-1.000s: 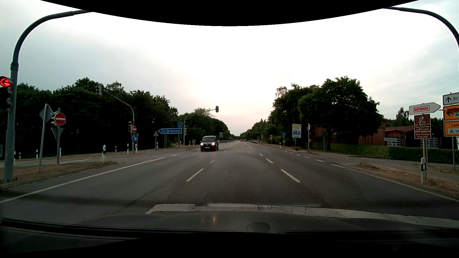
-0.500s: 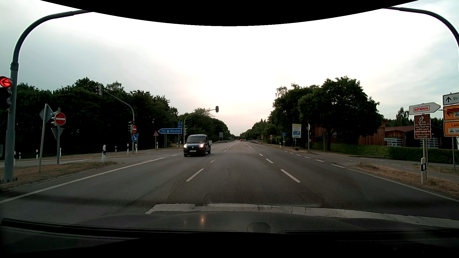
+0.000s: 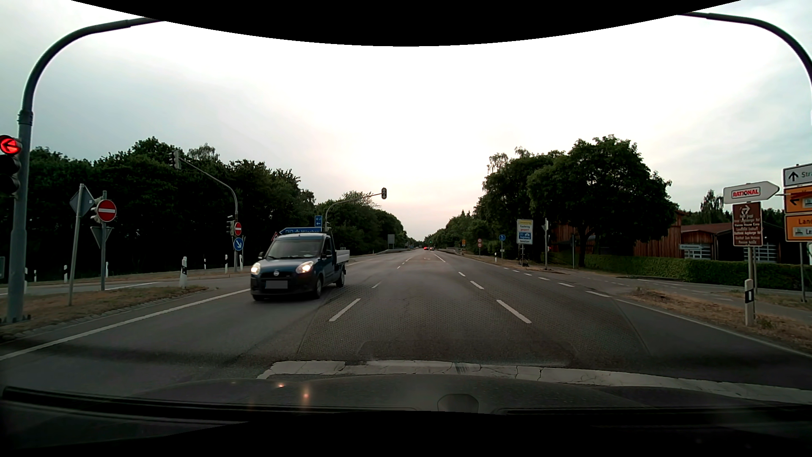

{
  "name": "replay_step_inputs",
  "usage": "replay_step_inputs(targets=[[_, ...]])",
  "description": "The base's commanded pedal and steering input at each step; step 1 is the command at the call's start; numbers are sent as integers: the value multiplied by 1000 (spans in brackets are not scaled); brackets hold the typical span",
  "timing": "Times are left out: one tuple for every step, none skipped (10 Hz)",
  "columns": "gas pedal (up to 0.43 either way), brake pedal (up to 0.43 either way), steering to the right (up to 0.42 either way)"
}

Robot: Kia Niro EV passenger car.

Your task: Follow the waypoints while adhering to traffic rules and regulations

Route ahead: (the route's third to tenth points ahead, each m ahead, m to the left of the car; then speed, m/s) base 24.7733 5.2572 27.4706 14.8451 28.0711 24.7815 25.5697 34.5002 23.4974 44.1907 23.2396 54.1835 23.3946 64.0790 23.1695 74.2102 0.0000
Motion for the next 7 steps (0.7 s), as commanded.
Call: replay_step_inputs(targets=[[0,232,-1],[0,232,-1],[0,232,-1],[0,232,-1],[0,232,-1],[0,232,-1],[0,232,-1]])
